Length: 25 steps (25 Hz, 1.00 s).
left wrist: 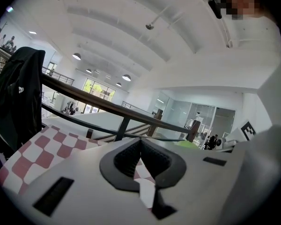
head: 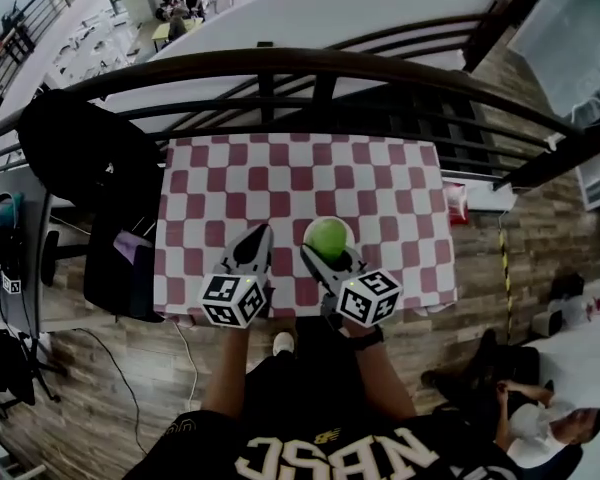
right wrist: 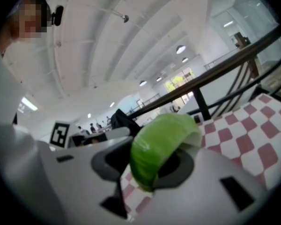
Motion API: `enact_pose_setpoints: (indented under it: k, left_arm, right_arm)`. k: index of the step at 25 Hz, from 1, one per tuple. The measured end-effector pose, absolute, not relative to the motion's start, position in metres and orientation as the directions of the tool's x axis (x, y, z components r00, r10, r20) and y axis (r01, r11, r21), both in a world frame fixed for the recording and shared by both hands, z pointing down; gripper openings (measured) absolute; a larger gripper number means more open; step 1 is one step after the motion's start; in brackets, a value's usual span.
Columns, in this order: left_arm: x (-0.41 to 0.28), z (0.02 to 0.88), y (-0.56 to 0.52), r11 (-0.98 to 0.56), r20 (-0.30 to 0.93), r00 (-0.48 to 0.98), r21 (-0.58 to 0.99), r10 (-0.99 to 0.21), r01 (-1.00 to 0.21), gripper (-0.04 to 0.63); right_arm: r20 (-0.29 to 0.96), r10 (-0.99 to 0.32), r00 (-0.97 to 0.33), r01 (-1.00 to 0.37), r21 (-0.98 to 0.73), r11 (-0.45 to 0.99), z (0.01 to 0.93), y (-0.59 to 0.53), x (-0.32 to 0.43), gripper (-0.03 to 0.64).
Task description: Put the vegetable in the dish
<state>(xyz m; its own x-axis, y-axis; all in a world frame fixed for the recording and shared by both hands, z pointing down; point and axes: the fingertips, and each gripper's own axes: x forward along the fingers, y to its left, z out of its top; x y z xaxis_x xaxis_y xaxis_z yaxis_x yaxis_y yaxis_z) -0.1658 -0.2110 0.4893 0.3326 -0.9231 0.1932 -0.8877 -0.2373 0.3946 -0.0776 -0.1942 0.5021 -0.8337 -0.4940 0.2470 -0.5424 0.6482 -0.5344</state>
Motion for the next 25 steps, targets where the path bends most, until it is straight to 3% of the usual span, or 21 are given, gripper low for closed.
enact_pose_setpoints:
  k: [10,15,21,25]
  left_arm:
    - [-0.147,0.546,-0.234,-0.242,0.326,0.383,0.399,-0.864,-0.885,0.02]
    - [-0.143,0.555,-0.245,-0.253,0.268,0.433,0.512,-0.861,-0.821,0.025]
    - [-0.115,0.547,-0.24,-0.469,0.176,0.634,0.534,-0.753,-0.704,0.133]
    - [-0.089,0.535,-0.23,-0.648,0.121,0.788,0.501,-0.604,-0.574,0.305]
  right_arm:
    - [0.303,-0.491,-0.817,-0.559,-0.629,0.54,0.562,-0.235,-0.046,0.144]
    - [0.121,-0.456,-0.882,-0.351,-0.814,0.463,0.561,-0.249,-0.036,0.144]
    - [-0.1,-0.34,-0.935,-0.069,-0.89,0.452,0.544,-0.248,-0.033,0.143]
    - [-0.218,-0.226,-0.95,0.102,-0.895,0.435,0.536,-0.239,-0.036,0.143]
